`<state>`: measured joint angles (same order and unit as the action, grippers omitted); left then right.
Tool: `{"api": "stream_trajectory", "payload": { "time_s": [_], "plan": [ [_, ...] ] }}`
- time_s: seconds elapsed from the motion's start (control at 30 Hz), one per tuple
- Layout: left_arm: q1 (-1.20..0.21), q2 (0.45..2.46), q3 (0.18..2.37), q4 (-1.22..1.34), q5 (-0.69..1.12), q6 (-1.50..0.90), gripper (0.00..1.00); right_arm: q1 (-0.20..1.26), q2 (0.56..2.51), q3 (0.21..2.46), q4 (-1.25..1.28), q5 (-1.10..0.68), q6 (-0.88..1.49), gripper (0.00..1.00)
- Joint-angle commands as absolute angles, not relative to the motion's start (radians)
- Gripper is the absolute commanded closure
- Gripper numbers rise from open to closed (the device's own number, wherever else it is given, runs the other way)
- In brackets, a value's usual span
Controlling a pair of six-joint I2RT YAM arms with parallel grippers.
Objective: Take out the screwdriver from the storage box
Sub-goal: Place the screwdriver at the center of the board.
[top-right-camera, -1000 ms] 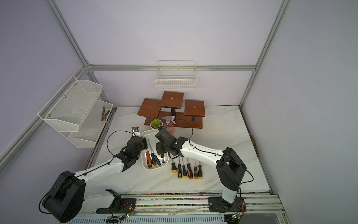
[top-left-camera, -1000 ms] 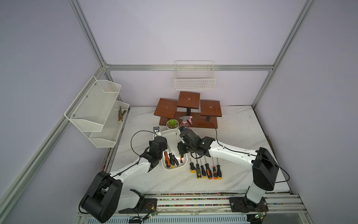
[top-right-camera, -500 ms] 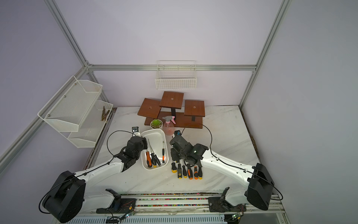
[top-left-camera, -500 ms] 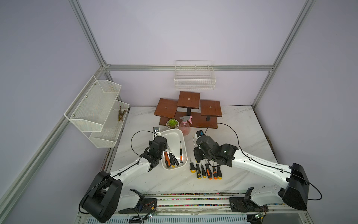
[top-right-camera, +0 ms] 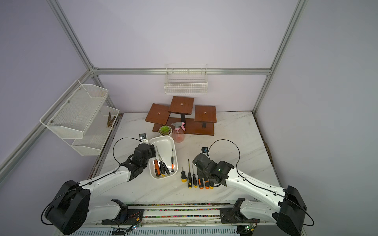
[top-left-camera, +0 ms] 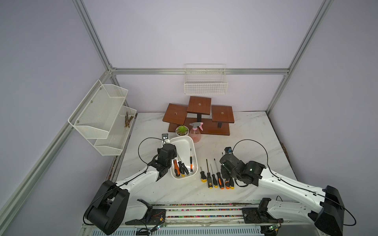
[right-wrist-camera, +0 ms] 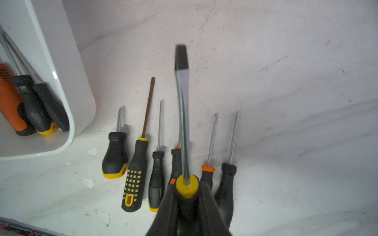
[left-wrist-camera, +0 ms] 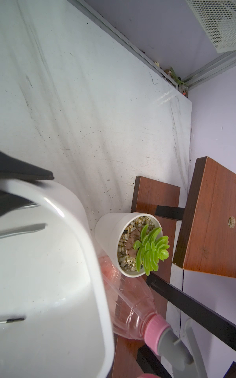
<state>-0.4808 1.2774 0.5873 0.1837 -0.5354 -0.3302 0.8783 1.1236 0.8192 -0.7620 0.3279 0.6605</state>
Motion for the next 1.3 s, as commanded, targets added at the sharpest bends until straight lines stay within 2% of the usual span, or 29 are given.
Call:
{"api": "stream_trajectory", "payload": {
  "time_s": [0.0,0.23,0.63,1.27],
  "plan": [
    [-0.488,1.270,0.628,0.198,-0.536,-0.317,1.00,0.855,1.076,0.773,-0.807,0.368,0.706,1.00],
    [-0.489,1.272,0.630,0.196,-0.532,-0.317,1.00,0.776,1.023,0.687,-0.793,0.339,0.701,1.00],
    [-0.488,1.279,0.635,0.198,-0.526,-0.314,1.00,0.774,1.141,0.663,-0.764,0.347,0.711,1.00],
    [-0.488,1.281,0.636,0.202,-0.520,-0.309,1.00,0.756,1.198,0.613,-0.706,0.368,0.740,1.00]
  ]
}}
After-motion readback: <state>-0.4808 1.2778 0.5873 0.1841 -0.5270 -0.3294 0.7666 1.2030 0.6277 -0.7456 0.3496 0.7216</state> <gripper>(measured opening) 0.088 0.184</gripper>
